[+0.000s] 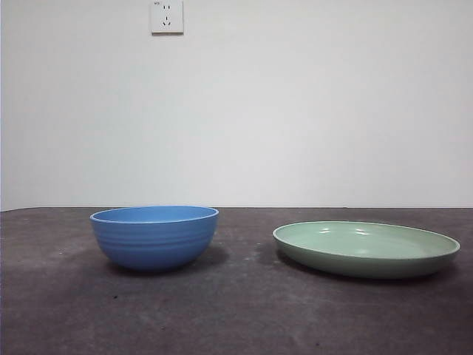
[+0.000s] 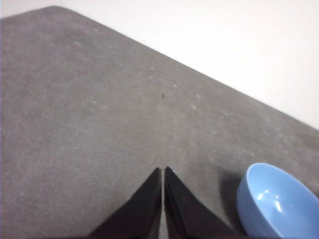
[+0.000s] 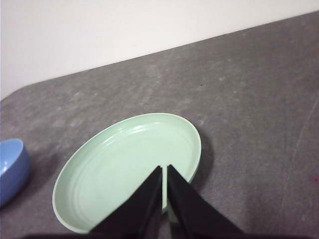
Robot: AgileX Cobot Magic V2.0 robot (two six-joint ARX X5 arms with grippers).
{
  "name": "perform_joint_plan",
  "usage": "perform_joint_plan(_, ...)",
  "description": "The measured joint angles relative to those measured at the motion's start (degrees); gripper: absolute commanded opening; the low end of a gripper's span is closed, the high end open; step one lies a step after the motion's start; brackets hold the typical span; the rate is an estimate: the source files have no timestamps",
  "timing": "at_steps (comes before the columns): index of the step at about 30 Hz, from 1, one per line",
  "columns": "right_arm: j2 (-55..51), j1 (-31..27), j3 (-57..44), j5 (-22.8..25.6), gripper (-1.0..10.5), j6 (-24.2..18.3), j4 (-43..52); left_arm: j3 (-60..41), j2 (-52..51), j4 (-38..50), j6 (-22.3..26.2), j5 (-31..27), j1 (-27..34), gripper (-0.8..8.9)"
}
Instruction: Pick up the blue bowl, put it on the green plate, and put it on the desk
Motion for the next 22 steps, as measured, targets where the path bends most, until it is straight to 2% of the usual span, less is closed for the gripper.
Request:
perform_joint_plan(5,0.00,0.00,1.27,0.09,0.1,2.34,-1.14,2.16,0.04,-3.85,-1.68,1.62,0.00,0.10)
perform_joint_plan(14,0.63,0.00,10.97,0.31,0.1,2.60,-1.11,13.29,1.66,-7.82,-1.97,1.99,0.00,0.10)
perform_joint_plan(18,3.76,0.00,16.83,0.28,0.1,1.14,-3.80,19.19,5.03,-11.15,-0.28,2.27,0.00,0.10)
perform_joint_plan(22,8.44,0.00,23.41,0.09,0.1,-1.46,-8.13,26.36,9.90,-14.91,3.32,5.03,0.00,0.10)
